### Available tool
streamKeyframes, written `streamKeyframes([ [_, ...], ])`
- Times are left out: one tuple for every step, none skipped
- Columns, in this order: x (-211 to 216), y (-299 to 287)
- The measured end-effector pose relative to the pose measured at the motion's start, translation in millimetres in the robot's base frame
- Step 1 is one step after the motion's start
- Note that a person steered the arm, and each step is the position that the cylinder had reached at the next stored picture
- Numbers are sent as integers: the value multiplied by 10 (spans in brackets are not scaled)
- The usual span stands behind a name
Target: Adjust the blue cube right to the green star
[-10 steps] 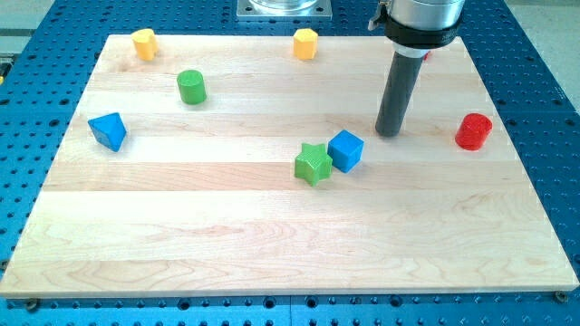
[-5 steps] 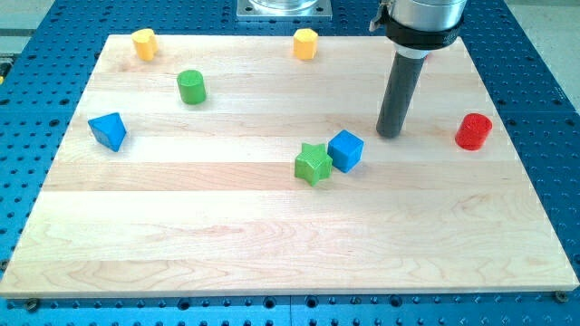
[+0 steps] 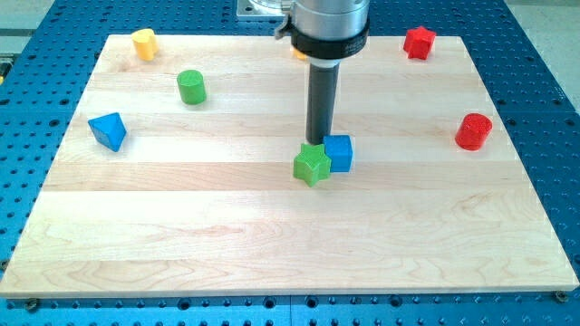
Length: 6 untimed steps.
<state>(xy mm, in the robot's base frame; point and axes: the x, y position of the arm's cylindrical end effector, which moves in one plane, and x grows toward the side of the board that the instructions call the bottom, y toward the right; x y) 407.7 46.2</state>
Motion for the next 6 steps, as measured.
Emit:
streamKeyframes([
  [-26, 237],
  [119, 205],
  [326, 222],
  [427, 533],
  [530, 579],
  [562, 532],
])
